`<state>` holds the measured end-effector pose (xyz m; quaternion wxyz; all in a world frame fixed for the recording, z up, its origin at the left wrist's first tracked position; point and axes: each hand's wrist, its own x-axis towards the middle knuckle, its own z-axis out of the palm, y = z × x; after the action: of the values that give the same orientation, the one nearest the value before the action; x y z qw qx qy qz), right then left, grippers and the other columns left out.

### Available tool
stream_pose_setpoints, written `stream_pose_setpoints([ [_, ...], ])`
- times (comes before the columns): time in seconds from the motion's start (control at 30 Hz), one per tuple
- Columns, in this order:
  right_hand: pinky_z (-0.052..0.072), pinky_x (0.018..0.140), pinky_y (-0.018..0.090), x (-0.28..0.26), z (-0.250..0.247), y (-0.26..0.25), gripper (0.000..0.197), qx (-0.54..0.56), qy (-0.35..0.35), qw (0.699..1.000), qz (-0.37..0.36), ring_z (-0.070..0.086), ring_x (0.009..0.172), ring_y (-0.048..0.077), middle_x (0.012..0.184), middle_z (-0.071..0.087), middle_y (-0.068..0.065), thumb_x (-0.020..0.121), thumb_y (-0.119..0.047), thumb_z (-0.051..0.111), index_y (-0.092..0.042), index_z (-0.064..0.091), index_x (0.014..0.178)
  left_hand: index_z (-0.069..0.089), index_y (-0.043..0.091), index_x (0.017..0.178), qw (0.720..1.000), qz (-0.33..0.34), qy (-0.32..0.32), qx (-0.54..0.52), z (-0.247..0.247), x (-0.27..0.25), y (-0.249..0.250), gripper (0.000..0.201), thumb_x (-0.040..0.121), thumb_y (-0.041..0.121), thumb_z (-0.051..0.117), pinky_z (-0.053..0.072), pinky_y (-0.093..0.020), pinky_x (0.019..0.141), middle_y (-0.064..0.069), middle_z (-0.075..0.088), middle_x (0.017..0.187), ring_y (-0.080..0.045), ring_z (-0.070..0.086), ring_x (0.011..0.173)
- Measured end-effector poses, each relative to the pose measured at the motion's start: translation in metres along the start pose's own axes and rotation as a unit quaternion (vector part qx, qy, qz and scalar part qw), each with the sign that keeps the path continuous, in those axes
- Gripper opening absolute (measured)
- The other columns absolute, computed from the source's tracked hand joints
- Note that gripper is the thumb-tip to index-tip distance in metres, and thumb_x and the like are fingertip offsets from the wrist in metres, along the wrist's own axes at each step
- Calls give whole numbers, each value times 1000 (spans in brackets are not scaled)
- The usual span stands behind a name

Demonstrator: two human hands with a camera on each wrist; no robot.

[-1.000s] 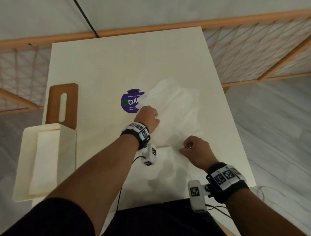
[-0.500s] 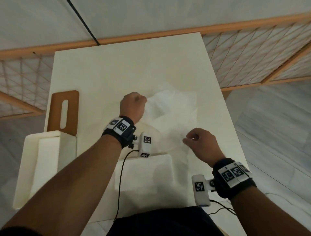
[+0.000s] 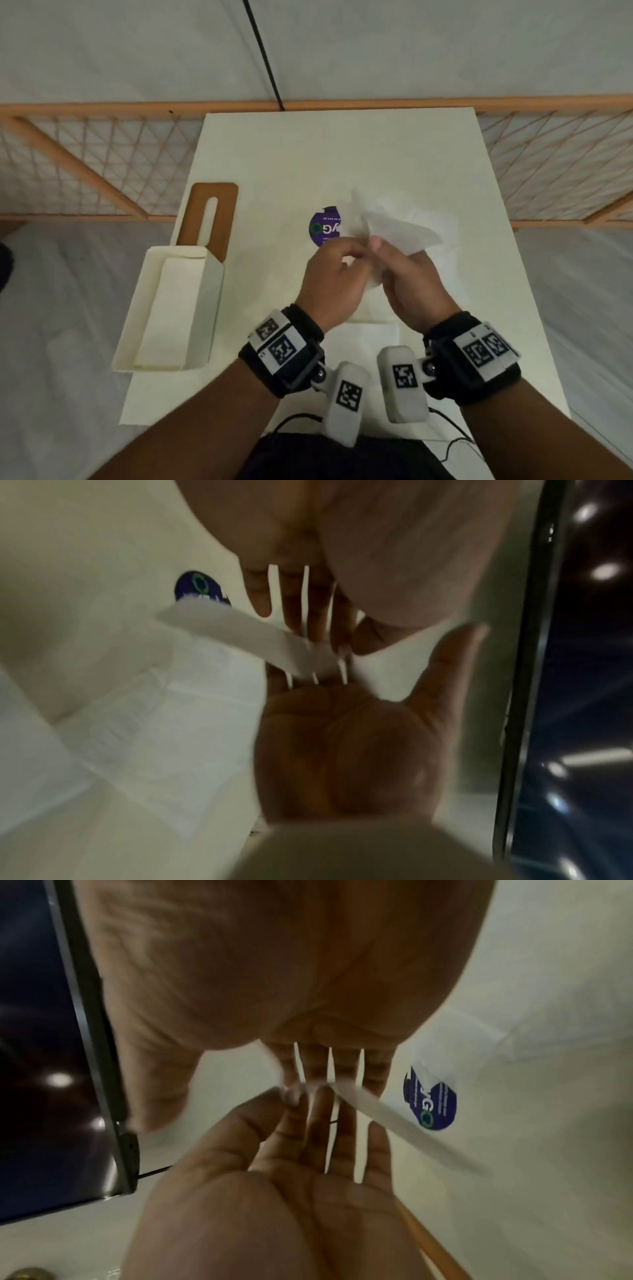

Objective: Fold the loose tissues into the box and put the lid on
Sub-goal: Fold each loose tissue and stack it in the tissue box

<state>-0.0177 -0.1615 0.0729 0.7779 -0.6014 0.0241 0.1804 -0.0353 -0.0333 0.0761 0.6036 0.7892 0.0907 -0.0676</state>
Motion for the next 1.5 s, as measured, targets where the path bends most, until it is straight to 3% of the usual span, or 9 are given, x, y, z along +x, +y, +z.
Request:
stream_pose_setpoints([
  [0.17, 53, 96, 55, 0, 4, -8, 25, 17, 39, 998, 47, 70, 103, 39, 111, 72, 22, 87, -2, 68, -1, 72, 111, 71, 24, 90, 997, -1, 77, -29, -46, -5, -18, 21, 73, 33, 64, 48, -27, 85, 9, 70, 101, -7, 63, 101],
  [0.3, 55, 94, 46, -6, 4, -26, 48, 35, -38, 996, 78, 68, 109, 37, 119, 69, 23, 78, 2, 65, 4, 62, 125, 54, 22, 135, 969, -136, 34, -201, -87, 5, -41, 77, 67, 49, 79, 45, -39, 103, 0, 59, 136, -19, 57, 123],
  [0.43, 52, 98, 47, -7, -1, -34, 44, -9, -89, 993, 71, 67, 113, 36, 122, 68, 22, 82, 7, 62, -1, 64, 125, 66, 7, 122, 947, -147, -82, -272, -97, -7, -39, 42, 83, 20, 76, 56, -43, 89, -15, 71, 119, -33, 68, 109],
  [0.8, 52, 95, 54, -13, -14, -18, 26, -94, -43, 994, -28, 69, 108, 36, 112, 73, 20, 87, 9, 65, -5, 75, 106, 75, 7, 107, 985, 12, -58, -161, -143, -29, -45, 22, 88, 0, 64, 55, -41, 93, -13, 73, 112, -31, 68, 109],
  [1.1, 49, 92, 40, -8, -28, -15, 24, 19, -113, 993, 19, 62, 111, 33, 120, 68, 18, 67, -2, 55, 0, 78, 76, 79, 4, 94, 923, -27, -28, -383, -139, -34, -54, 28, 86, 23, 59, 52, -44, 90, -19, 72, 105, -31, 67, 104],
  [1.2, 50, 96, 46, -8, -33, -7, 47, 52, -132, 985, 100, 61, 111, 39, 125, 64, 25, 71, -39, 77, 5, 77, 87, 79, 10, 74, 958, -61, 17, -281, -135, -35, -57, 50, 96, 43, 49, 54, -35, 81, -14, 74, 97, -26, 67, 97],
  [1.27, 49, 88, 42, -7, -33, 2, 56, -5, -80, 990, 113, 60, 99, 36, 110, 68, 23, 64, -48, 86, 2, 77, 89, 79, 13, 80, 978, -51, 34, -197, -131, -38, -57, 28, 95, 25, 59, 54, -32, 79, -10, 75, 102, -27, 66, 100],
  [1.37, 45, 79, 39, -8, -32, 10, 26, -84, -32, 991, 96, 62, 83, 32, 97, 72, 21, 65, -12, 86, -8, 78, 89, 74, 15, 100, 985, -54, 10, -162, -129, -40, -65, 30, 82, -9, 70, 58, -30, 75, -4, 76, 104, -23, 70, 95],
  [1.5, 50, 62, 29, -17, -37, 24, 31, -227, -27, 968, 105, 63, 64, 19, 87, 72, 10, 74, 12, 76, -9, 73, 96, 77, 24, 92, 996, -84, 12, -32, -120, -42, -90, 23, 80, 4, 79, 60, -38, 75, -10, 72, 78, -32, 65, 72],
])
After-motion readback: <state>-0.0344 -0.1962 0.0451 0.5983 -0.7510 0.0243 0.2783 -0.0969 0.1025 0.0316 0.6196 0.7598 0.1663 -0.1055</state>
